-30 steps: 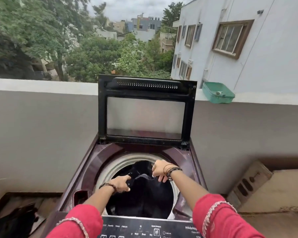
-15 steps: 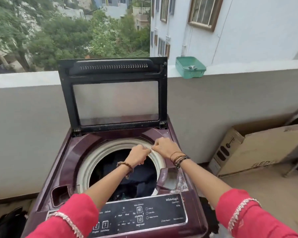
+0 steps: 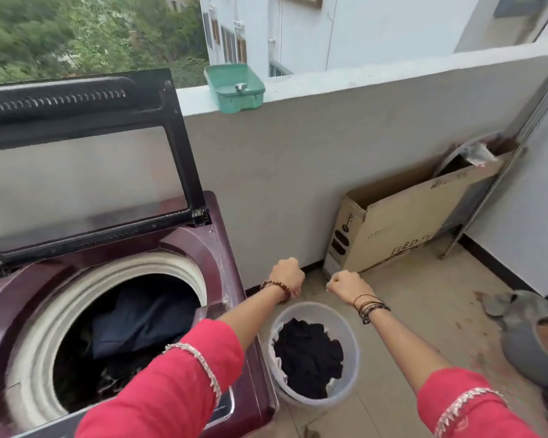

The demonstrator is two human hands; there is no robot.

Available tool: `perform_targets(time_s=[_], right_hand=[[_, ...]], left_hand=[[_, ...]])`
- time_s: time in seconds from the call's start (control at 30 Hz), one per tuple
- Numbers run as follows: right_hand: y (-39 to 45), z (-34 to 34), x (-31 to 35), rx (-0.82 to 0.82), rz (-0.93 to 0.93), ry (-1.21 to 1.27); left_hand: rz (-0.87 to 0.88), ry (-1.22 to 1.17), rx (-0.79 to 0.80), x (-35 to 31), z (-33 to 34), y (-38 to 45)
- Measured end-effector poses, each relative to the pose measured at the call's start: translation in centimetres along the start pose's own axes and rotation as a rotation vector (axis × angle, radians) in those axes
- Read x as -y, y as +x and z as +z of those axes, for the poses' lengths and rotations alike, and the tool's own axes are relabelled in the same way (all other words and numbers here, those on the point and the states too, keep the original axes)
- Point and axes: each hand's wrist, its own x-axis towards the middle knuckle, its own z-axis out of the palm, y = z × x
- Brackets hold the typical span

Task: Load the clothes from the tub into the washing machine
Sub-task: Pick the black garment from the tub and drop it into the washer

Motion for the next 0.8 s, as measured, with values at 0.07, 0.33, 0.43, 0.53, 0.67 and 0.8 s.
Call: perform_targets(time_s=[0.07, 0.33, 0.43, 0.53, 0.67, 0.8], right_hand=[[1.3, 0.0, -3.0, 0.017, 0.034, 0.024], [7.7, 3.8, -11.3, 0.136, 0.105, 0.126], [10.7, 6.6, -14.1, 0.157, 0.136, 0.158], [14.1, 10.4, -17.3, 0.179, 0.198, 0.213], [17.7, 16.0, -21.6, 0.260, 0.288, 0.238], [20.6, 21.9, -25.5, 0.347, 0.331, 0.207]], left_hand=[[-0.012, 0.102, 0.025, -0.5, 2.8, 1.7], [-0.160, 0.304, 0.088, 2.5, 12.6, 7.4], [-0.216, 0.323, 0.085, 5.4, 16.5, 9.7], [-0.252, 0.301, 0.086, 8.8, 20.7, 12.0], [-0.324, 0.282, 0.127, 13.5, 25.7, 14.6], [-0.339, 0.274, 0.171, 17.4, 29.9, 17.2]])
